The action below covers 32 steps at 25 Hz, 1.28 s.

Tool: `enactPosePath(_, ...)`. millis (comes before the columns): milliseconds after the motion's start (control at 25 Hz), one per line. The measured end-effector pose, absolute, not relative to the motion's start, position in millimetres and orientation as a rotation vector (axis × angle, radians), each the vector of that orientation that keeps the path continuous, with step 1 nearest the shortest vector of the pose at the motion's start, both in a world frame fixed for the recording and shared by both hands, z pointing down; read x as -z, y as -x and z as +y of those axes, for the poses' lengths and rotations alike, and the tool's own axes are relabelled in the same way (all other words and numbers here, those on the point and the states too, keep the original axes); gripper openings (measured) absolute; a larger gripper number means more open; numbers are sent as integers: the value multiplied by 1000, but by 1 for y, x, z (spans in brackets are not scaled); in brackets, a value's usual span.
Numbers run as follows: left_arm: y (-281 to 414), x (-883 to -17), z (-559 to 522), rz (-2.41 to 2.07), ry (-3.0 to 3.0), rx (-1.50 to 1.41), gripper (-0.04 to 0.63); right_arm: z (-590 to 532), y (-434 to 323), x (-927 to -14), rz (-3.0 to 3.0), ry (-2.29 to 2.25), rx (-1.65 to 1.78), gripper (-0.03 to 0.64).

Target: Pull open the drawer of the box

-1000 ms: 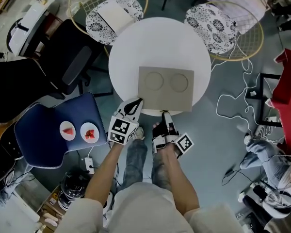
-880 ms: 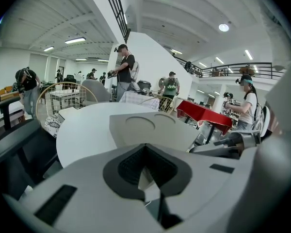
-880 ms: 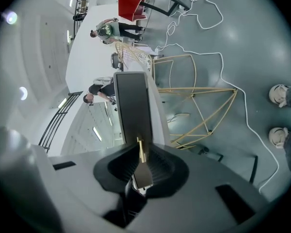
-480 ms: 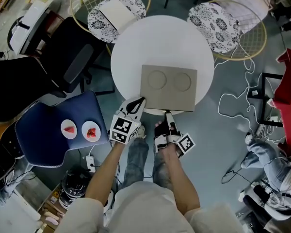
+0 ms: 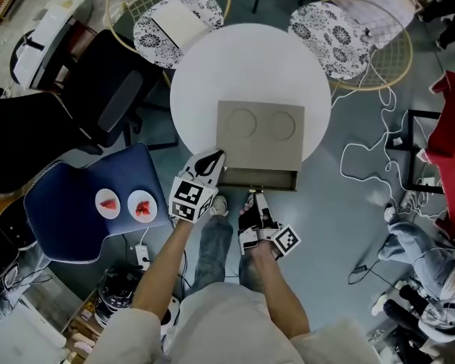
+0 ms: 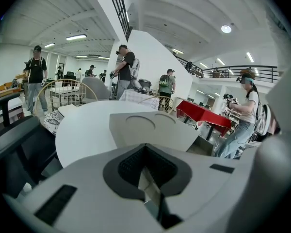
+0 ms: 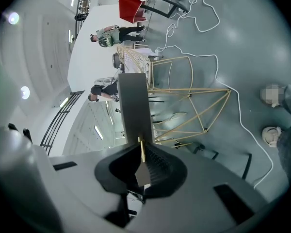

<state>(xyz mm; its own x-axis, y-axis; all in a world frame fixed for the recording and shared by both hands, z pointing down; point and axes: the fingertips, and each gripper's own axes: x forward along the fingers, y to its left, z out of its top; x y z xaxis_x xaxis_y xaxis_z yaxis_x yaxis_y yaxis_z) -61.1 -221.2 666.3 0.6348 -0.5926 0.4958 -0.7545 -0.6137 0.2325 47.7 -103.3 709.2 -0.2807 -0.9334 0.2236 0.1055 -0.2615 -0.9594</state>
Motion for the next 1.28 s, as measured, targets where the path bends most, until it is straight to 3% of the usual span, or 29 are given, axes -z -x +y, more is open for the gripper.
enactPosePath(880, 59, -669, -223, -1070, -2407, -521, 11, -68, -49, -716, 1129, 1121, 1702, 39)
enactPosePath(1000, 59, -669, -223, -1067, -2406, -530, 12, -66, -48, -715, 1133, 1097, 1705, 108)
enactPosePath(1280, 61, -671, -222, -1079, -2385, -526, 12, -55, -55, -714, 1116, 1116, 1734, 112)
